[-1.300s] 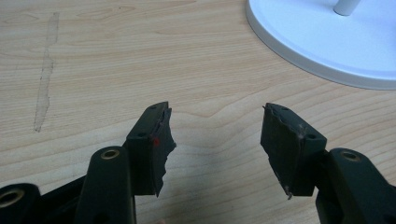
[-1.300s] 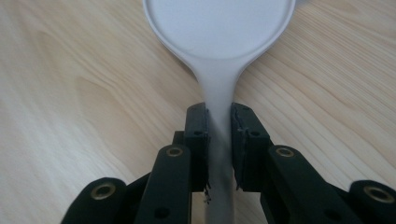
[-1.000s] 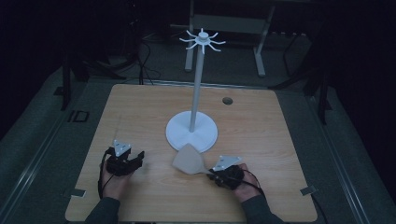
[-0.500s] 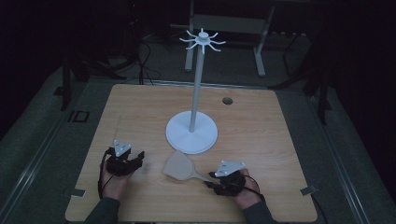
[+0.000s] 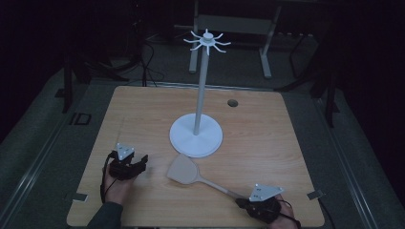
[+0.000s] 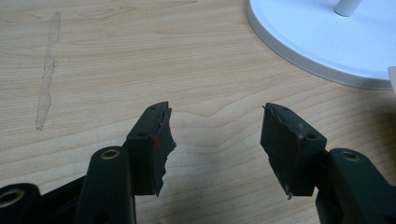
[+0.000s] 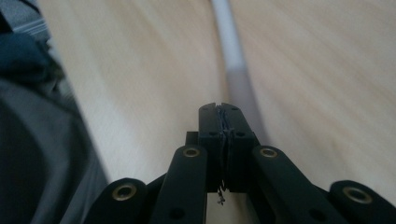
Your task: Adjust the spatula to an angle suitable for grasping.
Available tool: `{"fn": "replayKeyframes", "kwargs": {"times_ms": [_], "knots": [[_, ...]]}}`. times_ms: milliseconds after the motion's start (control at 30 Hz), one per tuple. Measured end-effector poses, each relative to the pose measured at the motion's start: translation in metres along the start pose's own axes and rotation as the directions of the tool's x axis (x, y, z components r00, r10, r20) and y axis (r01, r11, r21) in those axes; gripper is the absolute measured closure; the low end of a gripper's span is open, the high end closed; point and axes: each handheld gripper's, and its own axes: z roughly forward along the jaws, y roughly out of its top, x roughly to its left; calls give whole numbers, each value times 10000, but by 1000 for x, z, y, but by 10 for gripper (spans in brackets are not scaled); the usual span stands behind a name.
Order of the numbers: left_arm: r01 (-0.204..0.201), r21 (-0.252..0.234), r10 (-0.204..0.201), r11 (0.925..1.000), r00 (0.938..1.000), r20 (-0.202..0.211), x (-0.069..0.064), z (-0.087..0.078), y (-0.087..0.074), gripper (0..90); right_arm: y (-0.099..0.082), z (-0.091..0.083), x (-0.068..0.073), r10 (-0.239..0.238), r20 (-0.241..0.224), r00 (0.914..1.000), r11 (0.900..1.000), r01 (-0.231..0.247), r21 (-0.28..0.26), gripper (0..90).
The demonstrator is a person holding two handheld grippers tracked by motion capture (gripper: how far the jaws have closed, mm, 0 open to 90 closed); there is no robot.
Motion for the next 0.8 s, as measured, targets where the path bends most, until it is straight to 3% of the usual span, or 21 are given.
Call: {"fn": "replayKeyframes", "kwargs": {"times_ms": [133,200,400,500,567,633,800], "knots": [[-33,27,33,10000,10000,-7,-1,1,0,432,-12,-5,5,105,-125,9999,9997,-102,237,894],[-75,24,75,10000,10000,-3,-1,1,0,432,-16,-3,5,-21,131,9999,9983,14,586,898],[-83,50,83,10000,10000,10,-1,1,0,432,-16,-2,-11,152,910,9957,9982,-204,567,900],[-80,44,80,10000,10000,5,-1,1,0,432,-13,1,-28,405,1491,9880,9979,-475,435,900],[-84,46,84,10000,10000,4,-1,1,0,432,-12,3,-34,534,1621,9853,9974,-606,395,900],[-57,19,57,10000,10000,6,-1,1,0,432,-7,8,-48,945,2018,9748,9948,-1003,185,900],[-87,15,87,10000,10000,25,-2,1,0,432,-1,17,-67,1636,2449,9556,9865,-1613,-294,900]]}}
